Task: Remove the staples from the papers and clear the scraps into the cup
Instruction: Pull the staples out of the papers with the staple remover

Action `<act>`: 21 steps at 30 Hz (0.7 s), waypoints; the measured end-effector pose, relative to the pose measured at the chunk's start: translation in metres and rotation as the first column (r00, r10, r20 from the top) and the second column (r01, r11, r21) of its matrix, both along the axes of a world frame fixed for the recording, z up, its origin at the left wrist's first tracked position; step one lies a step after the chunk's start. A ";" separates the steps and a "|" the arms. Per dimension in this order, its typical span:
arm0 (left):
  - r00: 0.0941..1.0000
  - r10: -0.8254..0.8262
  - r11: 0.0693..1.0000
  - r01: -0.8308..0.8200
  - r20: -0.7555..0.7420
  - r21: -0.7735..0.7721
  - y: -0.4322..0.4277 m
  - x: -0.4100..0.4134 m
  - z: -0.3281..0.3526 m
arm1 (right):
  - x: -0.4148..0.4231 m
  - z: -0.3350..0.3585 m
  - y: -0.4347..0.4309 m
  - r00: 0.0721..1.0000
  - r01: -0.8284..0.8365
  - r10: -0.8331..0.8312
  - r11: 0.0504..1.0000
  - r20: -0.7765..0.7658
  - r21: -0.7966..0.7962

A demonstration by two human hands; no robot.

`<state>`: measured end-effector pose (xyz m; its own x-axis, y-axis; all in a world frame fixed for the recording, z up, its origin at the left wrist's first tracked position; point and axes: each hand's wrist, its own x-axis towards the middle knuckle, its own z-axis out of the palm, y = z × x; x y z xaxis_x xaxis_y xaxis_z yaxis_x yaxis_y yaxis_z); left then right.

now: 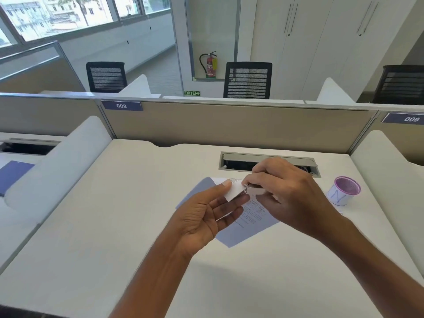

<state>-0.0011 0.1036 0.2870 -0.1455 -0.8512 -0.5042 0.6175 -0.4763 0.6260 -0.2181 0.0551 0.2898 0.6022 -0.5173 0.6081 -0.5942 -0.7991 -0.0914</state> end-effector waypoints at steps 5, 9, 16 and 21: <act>0.997 0.018 0.997 -0.012 0.080 -0.075 0.004 -0.001 -0.001 | 0.000 0.005 0.007 0.950 -0.059 -0.089 0.889 0.300 0.453; 0.986 0.033 0.986 -0.005 0.165 -0.167 0.006 -0.003 -0.008 | 0.004 0.010 0.018 0.860 -0.155 -0.247 0.707 0.446 0.690; 0.963 0.127 0.962 -0.062 0.238 -0.265 0.015 -0.015 -0.006 | 0.017 0.006 0.032 0.887 -0.025 -0.234 0.835 0.397 0.550; 0.961 0.126 0.957 -0.053 0.246 -0.284 0.019 -0.019 -0.005 | 0.018 0.002 0.034 0.897 0.019 -0.227 0.878 0.380 0.478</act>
<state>-0.0202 0.1221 0.2825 0.0416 -0.9643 -0.2616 0.4490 -0.2158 0.8671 -0.2005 0.0889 0.2914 0.2607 -0.8470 0.4632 -0.5079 -0.5284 -0.6803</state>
